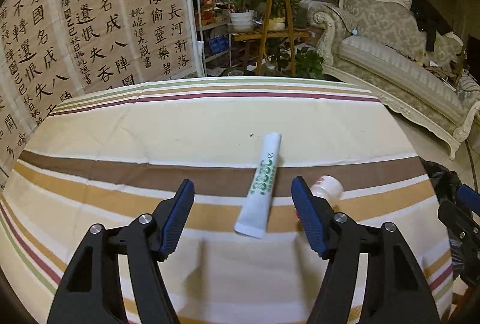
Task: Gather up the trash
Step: 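Move both tools back over the table toward the white tube, then grasp the white tube with the left tool while the right tool grasps the small white bottle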
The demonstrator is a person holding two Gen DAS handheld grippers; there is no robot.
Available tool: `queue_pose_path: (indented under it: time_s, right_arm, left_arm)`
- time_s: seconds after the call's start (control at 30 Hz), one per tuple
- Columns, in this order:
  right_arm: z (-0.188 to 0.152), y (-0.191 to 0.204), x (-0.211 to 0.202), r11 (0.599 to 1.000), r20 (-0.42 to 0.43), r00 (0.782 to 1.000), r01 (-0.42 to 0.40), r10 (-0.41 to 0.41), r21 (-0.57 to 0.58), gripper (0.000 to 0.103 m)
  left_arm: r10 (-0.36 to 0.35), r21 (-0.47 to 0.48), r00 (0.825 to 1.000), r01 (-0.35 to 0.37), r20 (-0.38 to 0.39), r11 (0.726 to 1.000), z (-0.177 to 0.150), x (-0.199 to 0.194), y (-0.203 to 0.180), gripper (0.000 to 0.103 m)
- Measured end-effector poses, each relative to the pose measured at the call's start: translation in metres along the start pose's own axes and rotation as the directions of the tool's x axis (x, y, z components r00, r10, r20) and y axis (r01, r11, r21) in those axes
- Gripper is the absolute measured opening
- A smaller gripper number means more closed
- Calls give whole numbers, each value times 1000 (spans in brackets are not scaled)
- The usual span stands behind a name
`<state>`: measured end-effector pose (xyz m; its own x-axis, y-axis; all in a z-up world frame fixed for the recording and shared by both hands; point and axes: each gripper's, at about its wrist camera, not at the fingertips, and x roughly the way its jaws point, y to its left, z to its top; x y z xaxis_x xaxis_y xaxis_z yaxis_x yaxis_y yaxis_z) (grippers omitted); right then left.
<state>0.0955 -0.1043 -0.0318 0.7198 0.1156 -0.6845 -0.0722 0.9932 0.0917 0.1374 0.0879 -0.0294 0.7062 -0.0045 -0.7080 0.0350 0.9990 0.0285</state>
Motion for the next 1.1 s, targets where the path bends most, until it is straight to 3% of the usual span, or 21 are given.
queue_pose_path:
  time_s: [0.2, 0.4, 0.87, 1.1]
  right_arm:
    - [3, 15, 10, 1000, -20, 1000, -16, 16, -18, 64]
    - [6, 26, 19, 999, -36, 999, -30, 29, -32, 64]
    - [11, 53, 30, 996, -54, 997, -54, 50, -73, 64]
    - [16, 76, 38, 993, -74, 995, -75, 68, -93, 64]
  left_arm:
    - [-32, 31, 998, 34, -47, 999, -4, 14, 1, 51]
    - [-94, 50, 992, 98, -86, 994, -5, 21, 0, 22]
    - [-96, 32, 994, 97, -53, 995, -10, 8, 11, 19]
    - [-60, 27, 997, 61, -46, 998, -13, 3, 29, 19]
